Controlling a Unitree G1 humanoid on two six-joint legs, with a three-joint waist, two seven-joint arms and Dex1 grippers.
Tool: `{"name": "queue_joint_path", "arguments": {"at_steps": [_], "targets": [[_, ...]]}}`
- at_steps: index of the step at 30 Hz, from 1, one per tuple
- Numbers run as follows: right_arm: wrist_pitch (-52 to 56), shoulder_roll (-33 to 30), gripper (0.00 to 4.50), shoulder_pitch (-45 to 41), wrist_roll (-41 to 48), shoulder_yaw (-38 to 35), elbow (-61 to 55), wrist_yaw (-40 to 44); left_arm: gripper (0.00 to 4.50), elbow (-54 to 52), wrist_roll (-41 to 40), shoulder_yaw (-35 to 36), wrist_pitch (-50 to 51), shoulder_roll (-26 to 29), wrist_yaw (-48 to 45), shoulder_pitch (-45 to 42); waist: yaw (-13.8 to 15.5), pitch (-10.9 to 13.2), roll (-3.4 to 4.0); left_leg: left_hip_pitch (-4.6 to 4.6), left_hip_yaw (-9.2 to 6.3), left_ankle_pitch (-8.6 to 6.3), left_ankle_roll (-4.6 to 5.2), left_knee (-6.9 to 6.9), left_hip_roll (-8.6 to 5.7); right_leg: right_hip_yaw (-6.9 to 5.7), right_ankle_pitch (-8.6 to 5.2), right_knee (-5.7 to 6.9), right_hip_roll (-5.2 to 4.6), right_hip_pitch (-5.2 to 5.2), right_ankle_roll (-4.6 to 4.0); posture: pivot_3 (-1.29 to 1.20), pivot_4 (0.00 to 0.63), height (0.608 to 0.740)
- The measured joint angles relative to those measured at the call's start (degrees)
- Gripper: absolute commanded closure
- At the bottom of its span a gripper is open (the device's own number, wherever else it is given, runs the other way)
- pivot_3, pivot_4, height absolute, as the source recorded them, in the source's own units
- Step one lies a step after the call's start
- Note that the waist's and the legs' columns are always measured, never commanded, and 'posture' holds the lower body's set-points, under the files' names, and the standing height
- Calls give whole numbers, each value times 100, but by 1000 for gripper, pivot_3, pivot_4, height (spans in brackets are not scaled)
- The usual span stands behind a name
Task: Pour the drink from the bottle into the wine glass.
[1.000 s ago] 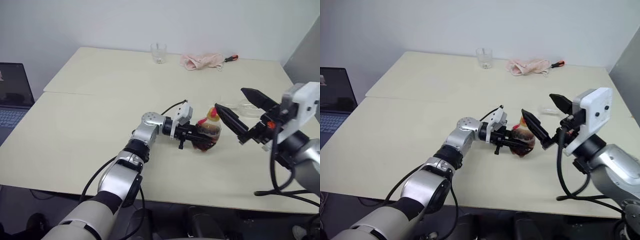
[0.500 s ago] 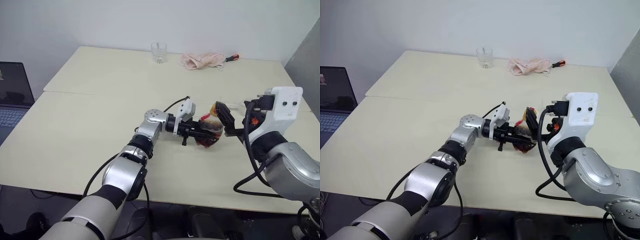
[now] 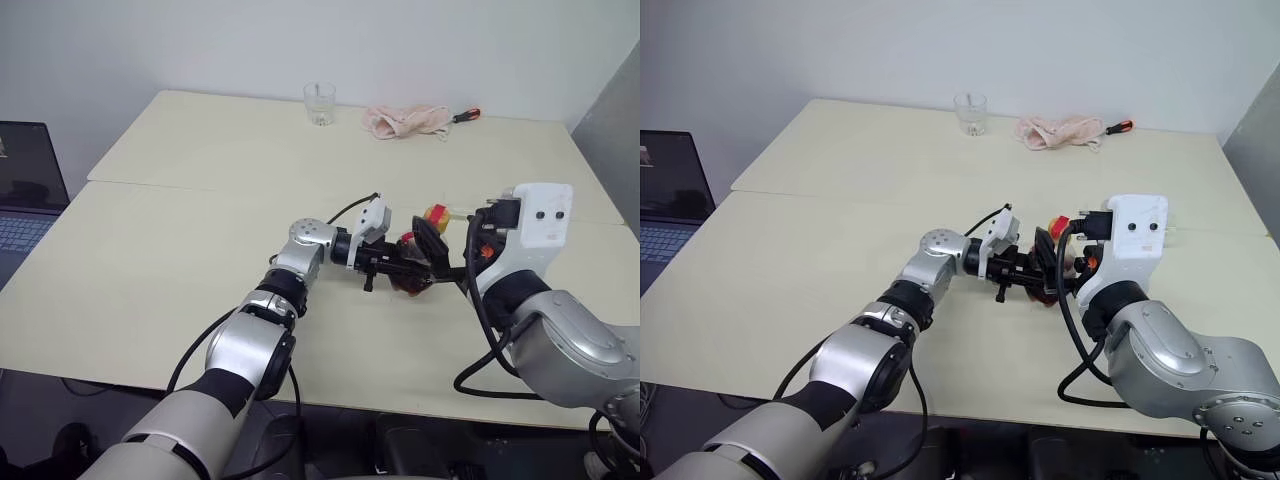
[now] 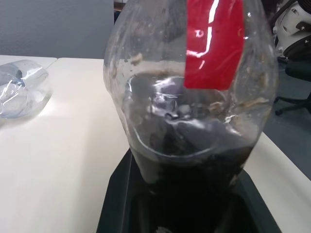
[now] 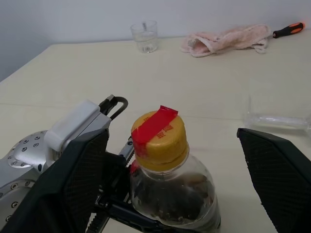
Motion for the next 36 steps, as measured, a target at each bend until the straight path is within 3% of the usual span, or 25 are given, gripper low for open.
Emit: {"name": "queue_joint_path", "arguments": {"at_steps": [1,4,11,12,21,25,29,32,36], "targets": [[-3,0,0,-9,-11,7,0,5,3758,0,3,0,0,0,0,0,0,0,0,0,0,0,0,0,0,0,0,0,0,0,0,0,150,740],[-5,-62,617,-19,-45,14,0,12,3759,-1,17,0,0,0,0,0,0,0,0,-1,-1,1,1,0,0,-1,0,0,-1,0,0,0,150,740],[-5,-128,3119,-73,-54,72,2,114,3761,-1,61,-1,8,-47,5,1,0,0,0,-1,-1,1,2,0,0,-1,0,0,-1,0,0,0,150,740],[-5,-144,3282,-77,-53,73,5,134,3761,-1,61,0,8,-46,6,1,0,0,0,-1,-1,1,2,0,0,-1,0,0,-1,0,0,0,150,740],[-8,-242,3281,-89,9,71,47,366,3762,-2,60,3,6,-46,-5,1,0,0,0,-2,-1,1,2,0,0,-2,0,0,-1,0,0,0,150,740],[-6,-526,3281,-14,78,-80,115,1023,3777,-25,57,47,1,1,-65,10,2,0,0,-2,-1,1,2,0,0,-2,0,-1,-1,0,0,0,150,740],[1,-1015,3281,393,76,-630,235,2318,3785,-75,58,54,-16,-5,-150,13,12,0,0,-8,-3,1,2,1,-1,-8,1,-6,-2,-1,0,0,150,740],[-129,-1262,3281,968,-594,-1210,673,4260,3800,-141,61,49,4,-16,-153,19,21,0,0,-9,-3,1,2,4,-3,-11,1,-6,-3,0,3,0,150,740],[-726,-1290,3281,1280,-1922,-1316,1516,6859,3807,-313,59,43,40,-5,-145,82,5,0,0,-2,-1,2,4,4,-2,-24,0,-3,1,0,10,0,150,740]]}}
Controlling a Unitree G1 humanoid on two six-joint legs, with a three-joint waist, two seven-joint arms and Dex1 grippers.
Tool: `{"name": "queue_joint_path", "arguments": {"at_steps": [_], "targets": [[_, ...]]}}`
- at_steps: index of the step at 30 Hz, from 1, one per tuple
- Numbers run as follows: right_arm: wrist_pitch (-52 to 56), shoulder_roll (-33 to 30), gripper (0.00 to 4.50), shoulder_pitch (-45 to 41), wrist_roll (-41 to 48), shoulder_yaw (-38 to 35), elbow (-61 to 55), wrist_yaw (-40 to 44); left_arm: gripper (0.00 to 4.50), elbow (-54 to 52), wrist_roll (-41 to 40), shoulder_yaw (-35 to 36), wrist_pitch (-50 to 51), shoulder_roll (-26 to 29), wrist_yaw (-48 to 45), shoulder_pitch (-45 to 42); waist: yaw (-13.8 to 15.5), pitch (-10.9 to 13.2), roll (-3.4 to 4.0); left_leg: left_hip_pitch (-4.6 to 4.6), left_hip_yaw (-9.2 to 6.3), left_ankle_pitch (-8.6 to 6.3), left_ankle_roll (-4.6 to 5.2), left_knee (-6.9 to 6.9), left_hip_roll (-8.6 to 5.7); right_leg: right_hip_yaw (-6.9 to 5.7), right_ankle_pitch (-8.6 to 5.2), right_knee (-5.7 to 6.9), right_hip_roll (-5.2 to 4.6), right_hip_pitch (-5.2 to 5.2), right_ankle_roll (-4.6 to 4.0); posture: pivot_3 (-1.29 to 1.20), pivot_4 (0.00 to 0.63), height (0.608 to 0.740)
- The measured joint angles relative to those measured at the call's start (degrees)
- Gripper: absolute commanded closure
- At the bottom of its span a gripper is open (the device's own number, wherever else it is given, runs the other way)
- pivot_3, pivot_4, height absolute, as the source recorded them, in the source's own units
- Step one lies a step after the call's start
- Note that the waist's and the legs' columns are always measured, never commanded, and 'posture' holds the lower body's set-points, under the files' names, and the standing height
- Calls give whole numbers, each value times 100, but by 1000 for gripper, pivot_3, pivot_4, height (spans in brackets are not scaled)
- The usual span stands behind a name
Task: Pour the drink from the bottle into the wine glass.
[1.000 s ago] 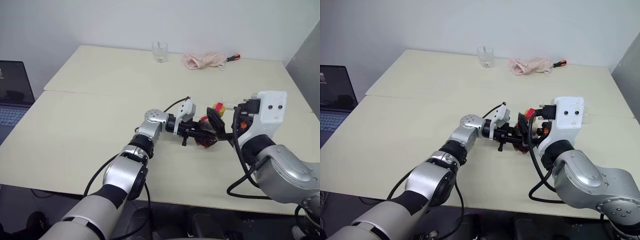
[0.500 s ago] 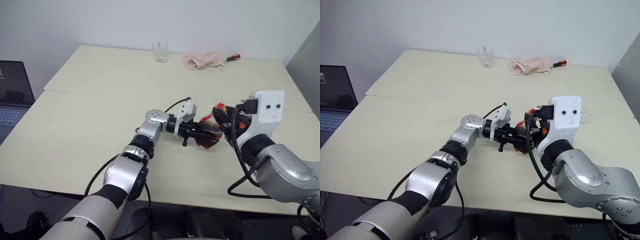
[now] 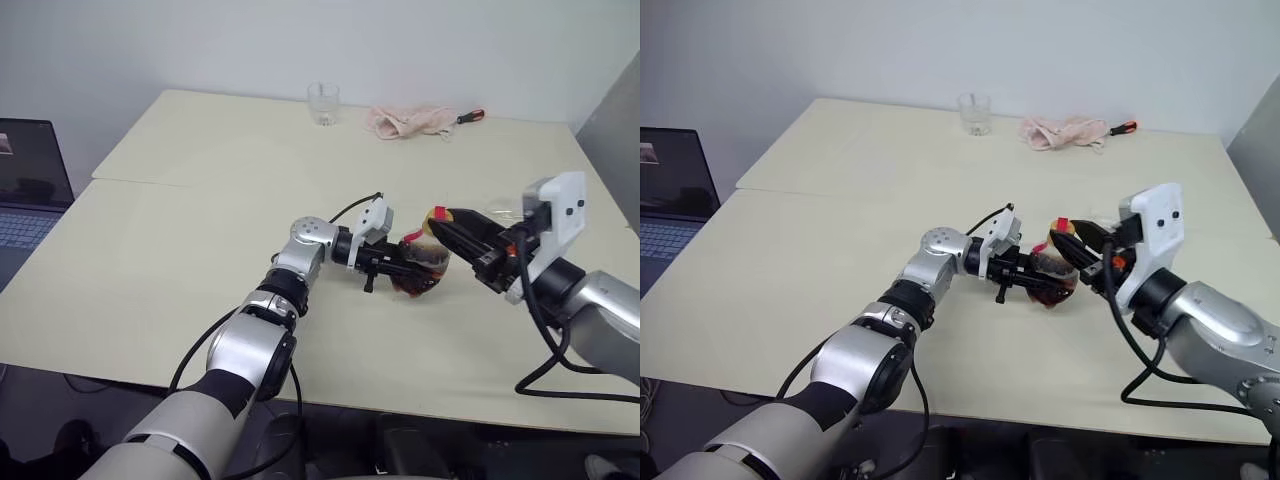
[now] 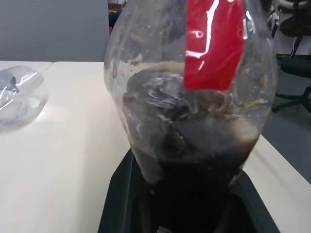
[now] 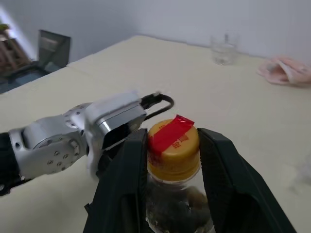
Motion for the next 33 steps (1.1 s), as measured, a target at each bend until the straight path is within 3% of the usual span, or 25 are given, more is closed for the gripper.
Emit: {"name": "queue_joint_path", "arguments": {"at_steps": [5,11,14,16,20,24,28,33], "targets": [[-656,-48,3282,-521,-1247,353,1210,2746,3808,-484,1,-86,147,71,-43,323,-28,-1,3,23,2,0,1,-4,2,12,1,10,13,2,0,0,150,740],[-1036,150,3306,-1659,-2010,868,2677,5197,3810,-1368,-23,-207,690,203,-44,736,-20,2,8,28,11,0,1,-1,2,22,2,16,13,2,-2,0,150,740],[-1105,313,3912,-2321,-2331,1104,3279,6198,3811,-1921,-36,-225,1055,344,57,954,-7,4,12,33,11,0,1,-3,5,19,7,20,14,2,-11,0,150,740],[-1166,521,4499,-2571,-2482,1172,3604,6585,3813,-2250,-49,-229,1279,440,122,1087,-3,4,12,34,10,0,1,-3,5,18,10,27,14,2,-21,0,150,740],[-1256,747,4500,-2760,-2750,1213,3961,6950,3814,-2555,-66,-267,1557,528,234,1258,15,7,16,34,15,0,0,-1,2,12,11,36,3,1,-27,0,150,740],[-680,663,4500,-2557,-2718,944,3435,6743,3816,-2703,-69,-302,1587,585,240,1300,24,7,16,33,17,1,0,-1,1,11,12,38,-3,1,-28,0,150,740],[25,464,3649,-2229,-2382,542,2937,6468,3816,-2719,-122,-308,1584,557,240,1293,20,7,16,34,17,1,-1,0,1,12,12,41,-3,1,-28,0,150,740],[1062,295,1876,-1717,-1407,-555,2032,5517,3816,-2718,-325,-311,1452,400,217,1175,20,7,16,34,15,1,-1,-1,0,12,12,43,-3,2,-28,0,150,740]]}}
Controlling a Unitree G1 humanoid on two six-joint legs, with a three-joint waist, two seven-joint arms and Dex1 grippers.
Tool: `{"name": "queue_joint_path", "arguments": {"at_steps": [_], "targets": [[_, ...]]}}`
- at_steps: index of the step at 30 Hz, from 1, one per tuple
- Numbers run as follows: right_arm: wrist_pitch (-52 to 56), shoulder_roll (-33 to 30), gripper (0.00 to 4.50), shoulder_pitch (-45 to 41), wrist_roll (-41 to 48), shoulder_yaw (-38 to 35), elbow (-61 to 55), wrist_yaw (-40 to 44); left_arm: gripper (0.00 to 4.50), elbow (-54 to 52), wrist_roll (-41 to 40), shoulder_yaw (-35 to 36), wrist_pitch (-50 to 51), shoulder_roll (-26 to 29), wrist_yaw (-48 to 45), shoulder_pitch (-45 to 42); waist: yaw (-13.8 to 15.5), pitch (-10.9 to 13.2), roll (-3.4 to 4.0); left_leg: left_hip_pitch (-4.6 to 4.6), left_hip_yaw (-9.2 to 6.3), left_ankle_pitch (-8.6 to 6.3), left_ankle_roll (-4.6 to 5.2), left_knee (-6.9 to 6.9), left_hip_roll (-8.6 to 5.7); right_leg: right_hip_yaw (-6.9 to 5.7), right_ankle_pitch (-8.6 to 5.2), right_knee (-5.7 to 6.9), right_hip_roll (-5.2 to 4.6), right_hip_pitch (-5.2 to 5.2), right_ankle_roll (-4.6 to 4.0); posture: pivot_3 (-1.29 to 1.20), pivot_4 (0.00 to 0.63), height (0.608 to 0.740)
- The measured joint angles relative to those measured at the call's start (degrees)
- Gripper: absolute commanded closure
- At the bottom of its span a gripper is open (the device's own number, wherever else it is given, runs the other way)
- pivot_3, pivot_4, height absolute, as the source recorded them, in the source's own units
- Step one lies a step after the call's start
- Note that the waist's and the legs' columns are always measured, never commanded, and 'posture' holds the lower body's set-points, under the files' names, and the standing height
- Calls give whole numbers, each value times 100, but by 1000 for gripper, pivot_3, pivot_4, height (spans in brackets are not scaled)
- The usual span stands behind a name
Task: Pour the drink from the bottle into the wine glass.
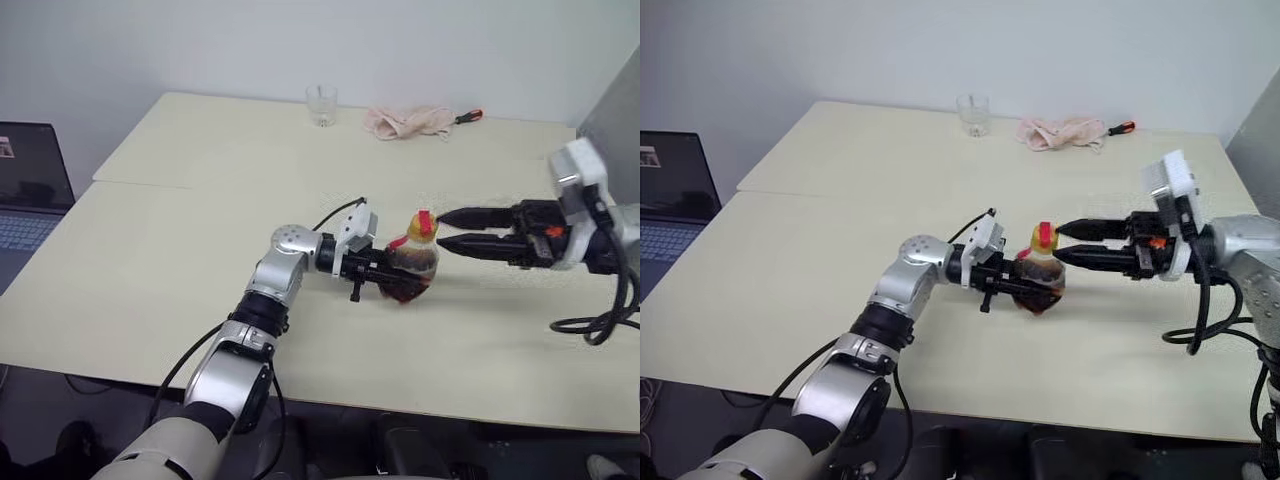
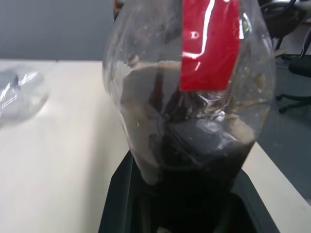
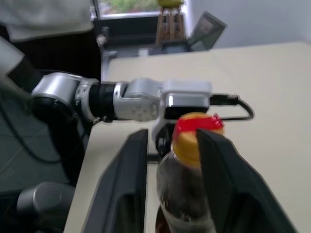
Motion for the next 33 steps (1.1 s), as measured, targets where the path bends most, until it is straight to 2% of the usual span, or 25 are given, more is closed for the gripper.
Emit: {"name": "queue_joint_path", "arguments": {"at_steps": [3,5,6,10,14,17,20,24,33], "targets": [[302,-44,789,144,490,-625,-436,-519,3816,12,-27,-5,-91,-12,2,-77,-11,0,0,2,0,0,0,0,0,2,-1,0,1,1,2,0,150,740],[569,-25,102,396,791,-959,-873,-1340,3816,109,-28,-8,-137,-26,5,-124,-18,0,0,4,-2,0,0,-1,0,3,-12,2,2,2,21,0,150,740],[698,19,16,508,990,-1082,-1079,-1834,3816,174,-28,-8,-172,-37,8,-141,-24,0,0,4,-2,0,0,-2,0,4,-13,4,2,2,22,0,150,740],[855,376,0,892,1974,-1214,-2000,-3981,3816,566,-27,-7,-321,-78,40,-255,-30,0,0,4,-3,0,0,-2,1,9,-15,4,4,1,26,0,150,740],[873,565,0,748,2281,-547,-2602,-5503,3816,800,-26,-7,-445,-128,5,-376,-34,0,0,3,-1,0,0,-2,-1,11,-15,0,4,0,27,0,150,740],[865,769,0,410,2235,-9,-2702,-6208,3816,940,-26,-7,-539,-182,2,-436,-31,0,0,2,0,0,0,-2,-2,11,-15,-3,3,0,27,0,150,740],[883,967,0,155,2078,483,-2712,-6708,3816,1016,-24,-7,-601,-241,-3,-474,-24,0,0,-3,-2,0,0,-3,-1,13,-15,-5,3,-1,26,0,150,740],[906,1062,0,-25,1808,749,-2567,-7119,3816,1035,-24,-7,-612,-251,-10,-504,-23,0,0,-5,-1,0,0,-3,-1,13,-15,-9,2,-1,26,0,150,740],[926,1211,0,-119,1176,949,-2272,-7196,3816,1032,-24,-6,-617,-198,-9,-505,-23,-1,0,-6,-3,0,1,-3,1,11,-15,-9,3,-1,26,0,150,740]]}}
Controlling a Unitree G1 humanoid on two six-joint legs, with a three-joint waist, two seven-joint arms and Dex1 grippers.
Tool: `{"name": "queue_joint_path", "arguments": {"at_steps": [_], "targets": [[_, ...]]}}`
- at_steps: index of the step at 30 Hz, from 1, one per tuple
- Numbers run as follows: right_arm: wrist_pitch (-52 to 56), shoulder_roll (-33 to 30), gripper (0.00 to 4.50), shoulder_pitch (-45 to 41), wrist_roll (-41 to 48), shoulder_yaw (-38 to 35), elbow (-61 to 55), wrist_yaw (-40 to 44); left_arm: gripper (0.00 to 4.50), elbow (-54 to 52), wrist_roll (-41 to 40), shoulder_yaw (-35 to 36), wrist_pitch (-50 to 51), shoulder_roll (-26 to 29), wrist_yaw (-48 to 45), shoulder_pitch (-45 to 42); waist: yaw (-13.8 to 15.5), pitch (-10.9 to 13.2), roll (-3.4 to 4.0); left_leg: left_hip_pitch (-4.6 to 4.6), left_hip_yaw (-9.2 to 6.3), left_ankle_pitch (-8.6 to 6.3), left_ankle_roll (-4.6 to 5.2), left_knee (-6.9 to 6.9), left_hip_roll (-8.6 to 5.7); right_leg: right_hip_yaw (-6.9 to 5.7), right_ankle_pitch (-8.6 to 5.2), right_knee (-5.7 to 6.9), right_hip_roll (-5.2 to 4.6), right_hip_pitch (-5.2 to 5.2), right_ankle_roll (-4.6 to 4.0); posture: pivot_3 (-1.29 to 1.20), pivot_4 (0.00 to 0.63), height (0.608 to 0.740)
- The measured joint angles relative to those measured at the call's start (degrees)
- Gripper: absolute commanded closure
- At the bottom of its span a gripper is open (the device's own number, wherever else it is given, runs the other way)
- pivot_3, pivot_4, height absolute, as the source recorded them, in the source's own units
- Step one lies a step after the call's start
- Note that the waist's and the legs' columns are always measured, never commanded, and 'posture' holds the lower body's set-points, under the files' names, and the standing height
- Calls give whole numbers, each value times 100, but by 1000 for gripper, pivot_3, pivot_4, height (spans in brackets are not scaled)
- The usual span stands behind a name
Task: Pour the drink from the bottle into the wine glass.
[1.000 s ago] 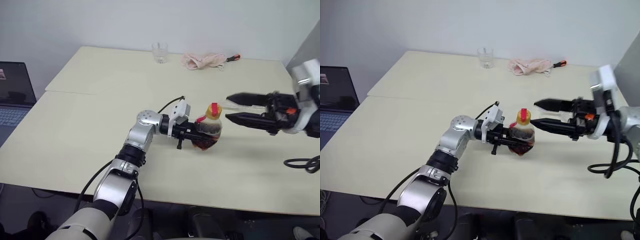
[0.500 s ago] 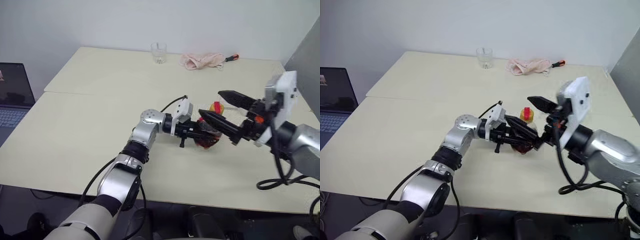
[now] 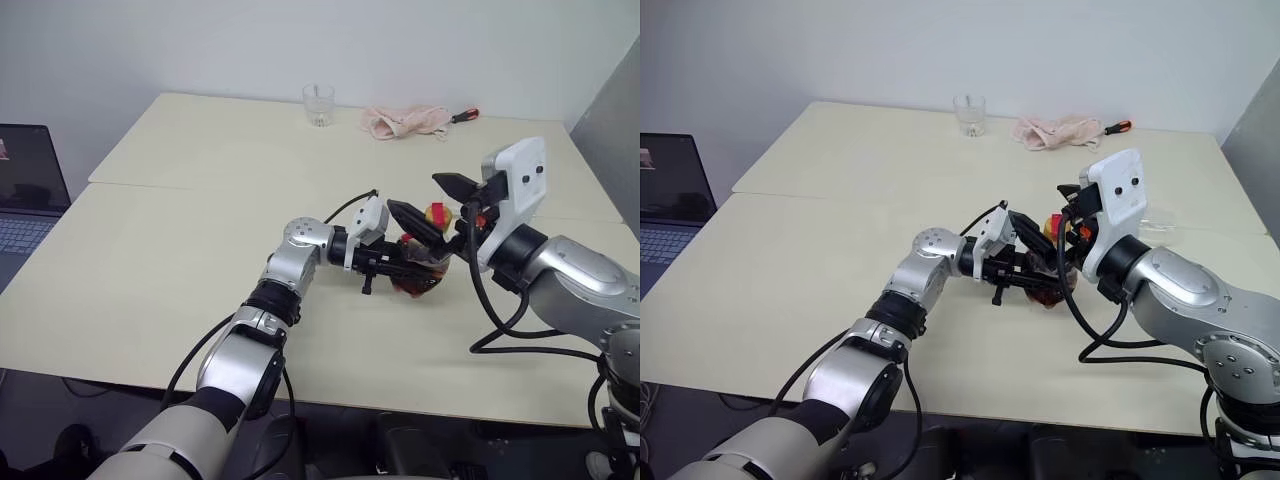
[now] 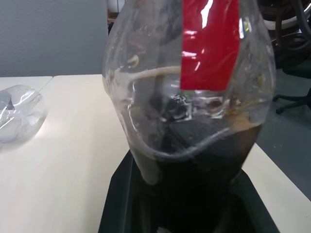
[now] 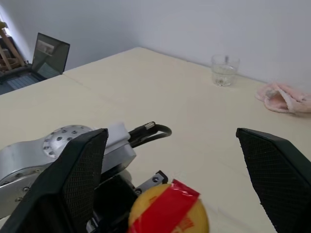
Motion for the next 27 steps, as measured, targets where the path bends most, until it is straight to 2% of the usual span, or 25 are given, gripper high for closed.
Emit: {"name": "queue_joint_path", "arguments": {"at_steps": [5,17,27], "targets": [[-43,42,0,146,-111,-17,159,373,3816,-4,-1,0,5,42,2,1,0,0,0,0,1,0,0,0,0,0,0,-2,0,0,0,0,150,740],[-864,337,0,285,-910,-238,1068,2229,3816,-62,-3,0,30,83,20,3,-1,0,0,0,1,0,0,0,0,-9,0,-2,2,0,1,0,150,740],[-906,215,0,263,-1374,-267,1260,3025,3816,-129,-3,0,72,129,82,10,2,0,0,0,1,0,0,-1,0,-10,0,-2,2,0,1,0,150,740]]}}
